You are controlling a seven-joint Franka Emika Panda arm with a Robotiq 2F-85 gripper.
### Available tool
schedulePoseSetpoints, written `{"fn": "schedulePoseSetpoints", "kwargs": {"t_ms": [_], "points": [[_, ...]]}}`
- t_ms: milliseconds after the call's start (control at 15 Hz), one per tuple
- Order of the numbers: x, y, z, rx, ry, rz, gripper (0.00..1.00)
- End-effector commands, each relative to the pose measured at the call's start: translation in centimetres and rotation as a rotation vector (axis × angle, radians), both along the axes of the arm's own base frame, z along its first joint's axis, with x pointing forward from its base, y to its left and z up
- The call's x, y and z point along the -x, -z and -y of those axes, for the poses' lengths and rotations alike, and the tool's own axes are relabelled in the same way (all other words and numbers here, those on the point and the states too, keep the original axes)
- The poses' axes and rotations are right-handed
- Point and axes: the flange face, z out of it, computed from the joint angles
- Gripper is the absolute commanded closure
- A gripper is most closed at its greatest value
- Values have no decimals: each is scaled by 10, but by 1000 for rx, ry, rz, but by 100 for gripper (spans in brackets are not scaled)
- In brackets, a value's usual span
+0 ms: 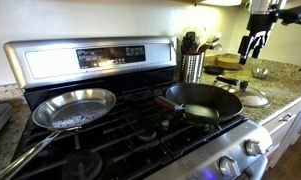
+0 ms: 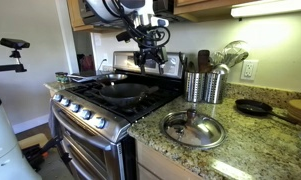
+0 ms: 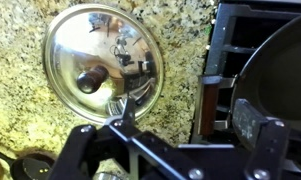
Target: Pick the lid on the counter and put it on the black pan
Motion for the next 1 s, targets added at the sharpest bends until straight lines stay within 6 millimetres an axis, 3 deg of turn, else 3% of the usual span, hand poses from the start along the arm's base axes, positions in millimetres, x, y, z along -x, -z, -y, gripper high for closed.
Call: {"fn": "schedulePoseSetpoints", "kwargs": {"t_ms": [0,267,600,933], "points": [[-1,2,5,-1,4,-1,0],[-2,4,8,-2,6,-1,0],[-9,2,61,-11,72,-39,0],[-27,22,114,-24,117,-48,0]]}}
